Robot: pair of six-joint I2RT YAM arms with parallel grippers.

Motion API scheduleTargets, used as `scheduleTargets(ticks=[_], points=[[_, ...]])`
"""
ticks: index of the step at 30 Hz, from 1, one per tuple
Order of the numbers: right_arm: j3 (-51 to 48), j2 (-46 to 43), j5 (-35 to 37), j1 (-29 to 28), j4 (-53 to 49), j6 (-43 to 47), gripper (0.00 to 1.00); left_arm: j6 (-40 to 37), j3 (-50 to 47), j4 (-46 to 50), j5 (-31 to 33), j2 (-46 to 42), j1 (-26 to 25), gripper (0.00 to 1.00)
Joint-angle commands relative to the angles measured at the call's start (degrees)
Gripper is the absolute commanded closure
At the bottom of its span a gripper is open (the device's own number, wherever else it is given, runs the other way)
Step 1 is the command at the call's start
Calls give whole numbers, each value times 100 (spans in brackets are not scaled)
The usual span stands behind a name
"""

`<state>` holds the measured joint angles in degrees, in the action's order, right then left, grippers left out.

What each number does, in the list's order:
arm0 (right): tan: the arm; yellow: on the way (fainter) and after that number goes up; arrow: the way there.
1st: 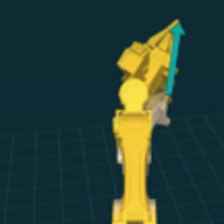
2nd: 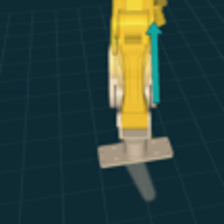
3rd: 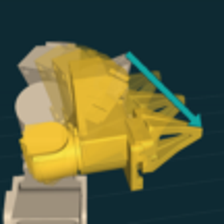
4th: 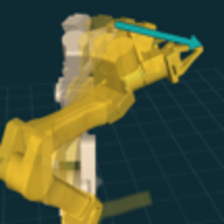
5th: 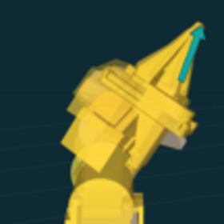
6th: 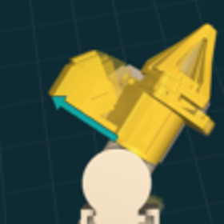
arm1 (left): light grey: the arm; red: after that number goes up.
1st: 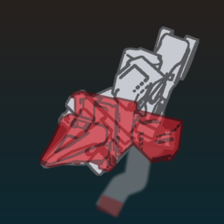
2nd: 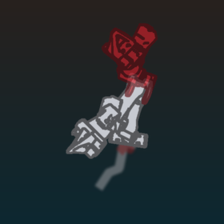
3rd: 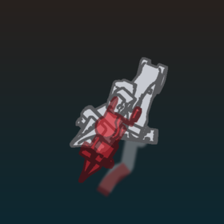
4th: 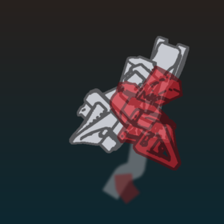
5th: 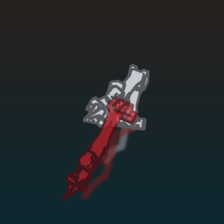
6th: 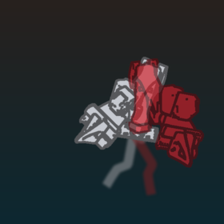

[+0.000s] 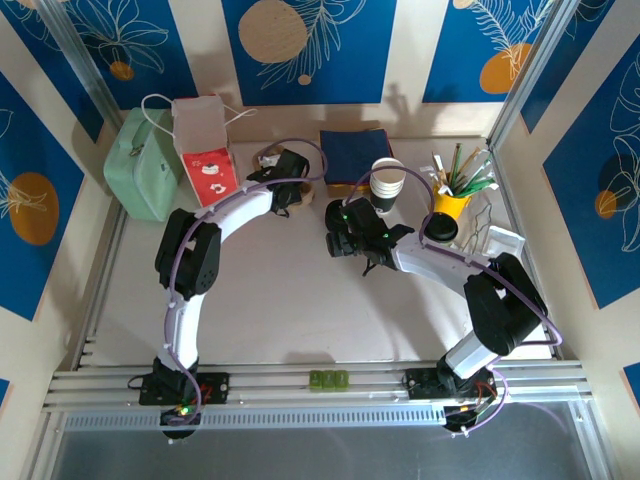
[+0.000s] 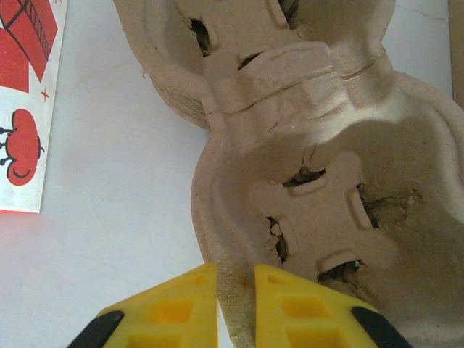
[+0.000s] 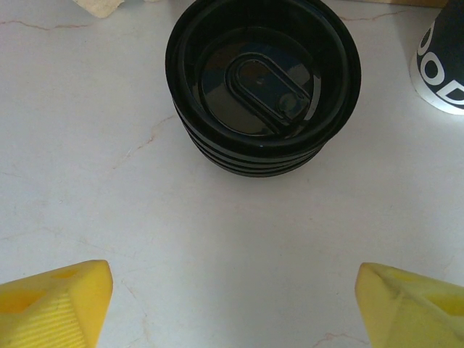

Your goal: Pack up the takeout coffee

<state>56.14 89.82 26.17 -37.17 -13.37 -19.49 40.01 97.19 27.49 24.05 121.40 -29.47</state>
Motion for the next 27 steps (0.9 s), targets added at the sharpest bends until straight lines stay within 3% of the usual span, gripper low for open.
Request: scheduleTargets(ticks=[1, 15, 27], points=[[171, 79, 115, -45, -78, 64, 12, -63, 47, 77, 4, 13, 82, 86], [220, 132, 108, -71, -114, 59, 12, -211, -681, -125, -102, -666, 256, 99], [275, 202, 131, -111, -140, 63, 12, -387, -1267, -208, -302, -1284, 380, 100]])
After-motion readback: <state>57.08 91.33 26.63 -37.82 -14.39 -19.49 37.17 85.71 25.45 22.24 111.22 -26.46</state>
